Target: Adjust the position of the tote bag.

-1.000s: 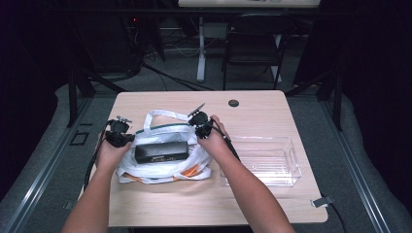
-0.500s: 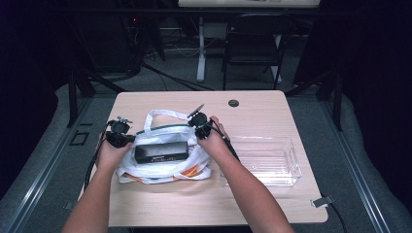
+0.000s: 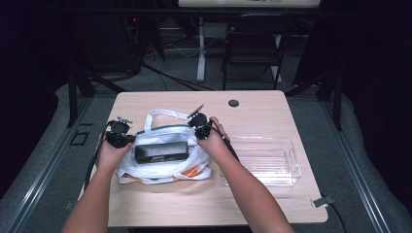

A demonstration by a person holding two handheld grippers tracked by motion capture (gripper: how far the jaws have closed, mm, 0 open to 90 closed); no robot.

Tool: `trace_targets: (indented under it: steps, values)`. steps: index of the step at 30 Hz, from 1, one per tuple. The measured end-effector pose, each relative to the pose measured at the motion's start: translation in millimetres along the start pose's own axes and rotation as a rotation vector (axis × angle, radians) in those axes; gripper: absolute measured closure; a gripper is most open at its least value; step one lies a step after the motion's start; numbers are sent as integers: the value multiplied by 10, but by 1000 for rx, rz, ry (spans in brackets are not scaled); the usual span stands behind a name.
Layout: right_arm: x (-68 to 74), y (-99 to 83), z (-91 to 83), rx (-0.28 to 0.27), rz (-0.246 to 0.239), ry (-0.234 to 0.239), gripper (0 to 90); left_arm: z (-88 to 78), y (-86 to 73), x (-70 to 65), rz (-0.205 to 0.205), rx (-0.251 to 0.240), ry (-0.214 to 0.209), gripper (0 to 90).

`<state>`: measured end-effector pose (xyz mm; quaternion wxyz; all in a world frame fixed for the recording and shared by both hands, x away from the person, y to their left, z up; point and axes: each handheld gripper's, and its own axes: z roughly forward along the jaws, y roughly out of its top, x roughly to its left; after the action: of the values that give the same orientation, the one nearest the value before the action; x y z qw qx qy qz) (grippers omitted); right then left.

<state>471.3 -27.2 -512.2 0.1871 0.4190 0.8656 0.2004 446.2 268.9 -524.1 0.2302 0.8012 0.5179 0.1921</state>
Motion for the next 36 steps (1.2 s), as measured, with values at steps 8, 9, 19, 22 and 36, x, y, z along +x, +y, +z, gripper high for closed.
trace_targets:
  steps: [8,9,19,22,36]
  values:
    - [-7,2,10,8,0,0,861,-67,9,2,8,-14,0,775]
    - [-7,1,14,8,2,1,861,-89,5,3,4,-26,-1,753]
    - [-9,-3,19,10,1,0,860,-250,2,-18,21,-72,-7,645]
    - [-10,-3,14,17,-6,-2,860,-303,-5,-29,25,-89,-6,635]
    - [-33,-43,-58,-30,6,16,847,-502,-23,-95,109,-103,16,606]
